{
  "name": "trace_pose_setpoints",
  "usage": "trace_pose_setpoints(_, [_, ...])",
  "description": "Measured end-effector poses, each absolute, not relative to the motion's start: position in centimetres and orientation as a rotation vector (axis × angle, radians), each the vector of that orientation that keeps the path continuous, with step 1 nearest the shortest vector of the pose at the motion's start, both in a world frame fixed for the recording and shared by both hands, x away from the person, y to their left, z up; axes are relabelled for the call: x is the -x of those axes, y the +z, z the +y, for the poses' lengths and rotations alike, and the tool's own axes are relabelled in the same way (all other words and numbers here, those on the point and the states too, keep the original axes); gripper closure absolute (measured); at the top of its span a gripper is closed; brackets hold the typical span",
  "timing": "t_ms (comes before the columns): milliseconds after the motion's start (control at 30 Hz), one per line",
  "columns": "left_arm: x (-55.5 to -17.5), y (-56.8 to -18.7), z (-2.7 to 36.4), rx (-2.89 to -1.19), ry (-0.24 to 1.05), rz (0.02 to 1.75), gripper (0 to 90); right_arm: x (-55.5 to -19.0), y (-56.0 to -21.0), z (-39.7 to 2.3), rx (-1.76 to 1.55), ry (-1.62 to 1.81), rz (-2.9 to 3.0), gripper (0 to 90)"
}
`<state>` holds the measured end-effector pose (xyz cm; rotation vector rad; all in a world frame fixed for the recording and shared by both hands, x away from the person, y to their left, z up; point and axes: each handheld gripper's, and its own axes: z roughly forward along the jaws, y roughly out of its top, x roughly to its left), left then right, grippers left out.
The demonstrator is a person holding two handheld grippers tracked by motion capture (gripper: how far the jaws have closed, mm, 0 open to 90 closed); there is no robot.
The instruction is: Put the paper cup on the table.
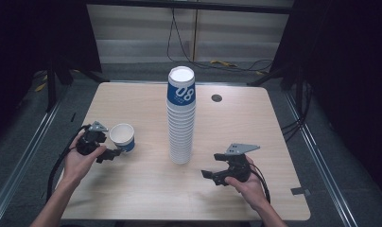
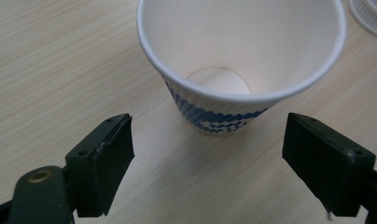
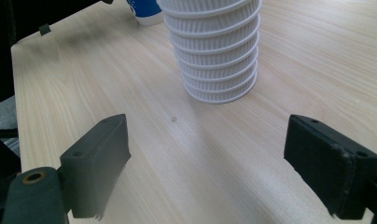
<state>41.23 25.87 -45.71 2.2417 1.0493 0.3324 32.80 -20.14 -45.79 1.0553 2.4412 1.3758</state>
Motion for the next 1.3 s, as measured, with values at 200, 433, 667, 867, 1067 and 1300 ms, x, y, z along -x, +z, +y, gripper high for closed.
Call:
trace_pose_setpoints(200, [-39.6, -46.0, 26.2, -2.204, 0.346, 1.036, 16.4, -32.8, -45.7, -20.2, -1.058, 1.378, 2.433, 14.0])
trace_pose_setpoints(433, [-36.8, -46.0, 25.6, -2.132, 0.348, 1.001, 16.4, -32.7, -45.7, -20.3, -1.064, 1.378, 2.421, 14.0])
trace_pose_setpoints(667, [-34.8, -46.1, 23.9, -2.091, 0.332, 0.952, 18.1, -32.7, -45.6, -20.4, -1.076, 1.388, 2.403, 14.0])
trace_pose_setpoints(867, [-34.4, -45.9, 21.4, -2.064, 0.308, 0.885, 18.1, -32.5, -45.4, -20.4, -1.072, 1.388, 2.367, 14.1])
trace_pose_setpoints(1067, [-34.2, -46.1, 19.4, -2.042, 0.283, 0.846, 18.1, -32.3, -45.5, -20.8, -1.112, 1.381, 2.317, 14.0])
trace_pose_setpoints(1300, [-32.8, -46.9, 17.7, -1.941, 0.323, 0.804, 17.7, -31.6, -46.7, -20.4, -1.158, 1.359, 2.3, 14.6])
